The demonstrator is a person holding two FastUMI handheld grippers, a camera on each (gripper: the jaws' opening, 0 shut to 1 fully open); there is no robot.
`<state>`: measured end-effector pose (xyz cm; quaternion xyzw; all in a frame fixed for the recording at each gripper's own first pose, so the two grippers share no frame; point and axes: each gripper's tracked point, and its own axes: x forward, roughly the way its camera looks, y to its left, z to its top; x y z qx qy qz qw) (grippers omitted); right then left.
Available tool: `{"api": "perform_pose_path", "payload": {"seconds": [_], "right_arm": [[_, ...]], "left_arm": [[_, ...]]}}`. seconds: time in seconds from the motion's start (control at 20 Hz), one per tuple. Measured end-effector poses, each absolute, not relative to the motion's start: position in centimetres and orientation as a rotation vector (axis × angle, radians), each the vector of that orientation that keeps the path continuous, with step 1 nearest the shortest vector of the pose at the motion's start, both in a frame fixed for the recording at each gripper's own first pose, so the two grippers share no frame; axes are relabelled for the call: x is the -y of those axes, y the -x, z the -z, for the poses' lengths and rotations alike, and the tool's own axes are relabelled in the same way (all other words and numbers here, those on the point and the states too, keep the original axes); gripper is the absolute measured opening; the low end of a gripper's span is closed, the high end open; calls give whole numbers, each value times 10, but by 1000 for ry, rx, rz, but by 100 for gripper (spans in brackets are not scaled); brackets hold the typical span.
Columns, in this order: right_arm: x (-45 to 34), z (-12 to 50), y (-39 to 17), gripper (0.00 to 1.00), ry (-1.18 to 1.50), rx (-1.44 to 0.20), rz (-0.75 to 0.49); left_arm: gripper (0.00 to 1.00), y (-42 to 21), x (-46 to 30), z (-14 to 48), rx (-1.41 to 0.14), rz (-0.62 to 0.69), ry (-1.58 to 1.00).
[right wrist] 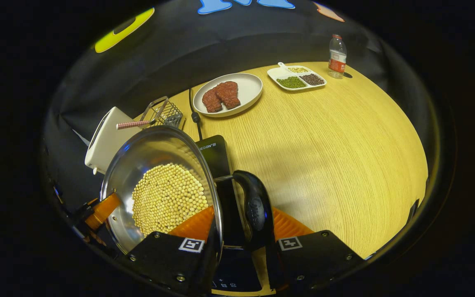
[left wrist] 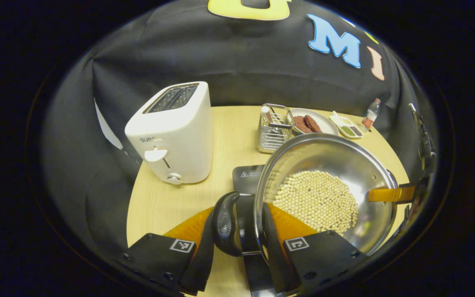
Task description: First push the handle of the pot to place it horizontally, then grasp the pot with both hands and set it on the induction cooktop.
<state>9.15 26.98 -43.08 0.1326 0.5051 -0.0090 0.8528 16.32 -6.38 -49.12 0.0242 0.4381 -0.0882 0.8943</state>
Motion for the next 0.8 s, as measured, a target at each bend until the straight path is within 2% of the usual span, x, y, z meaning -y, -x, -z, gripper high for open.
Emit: {"api": "perform_pose_path", "payload": {"seconds": [0.1,0.2,0.25,0.35,0.4,0.45,0.5,0.6,0.7,0.8], "right_arm": [[-271,431,-92,51,-283,-1052,13],[-270,430,-94,53,-259,-1045,-8],[-270,429,-95,55,-226,-1035,-16],[-267,415,-101,63,-172,-978,-33],[-268,406,-104,73,-165,-947,-49],[-265,396,-106,70,-157,-912,-55],[-260,385,-108,87,-141,-872,-52],[-250,363,-111,87,-118,-800,-53],[-241,339,-110,89,-102,-734,-61],[-227,312,-108,90,-84,-660,-69]], "left_arm": [[63,-164,63,489,-899,182,-45],[71,-168,60,477,-860,176,-44],[70,-170,60,468,-840,174,-40],[74,-166,61,457,-824,164,-29],[72,-164,59,450,-810,156,-32],[72,-163,57,440,-793,149,-37],[75,-161,58,430,-771,147,-41],[90,-160,65,409,-716,136,-47],[95,-156,79,386,-668,131,-33],[92,-149,96,352,-603,127,-32]]}}
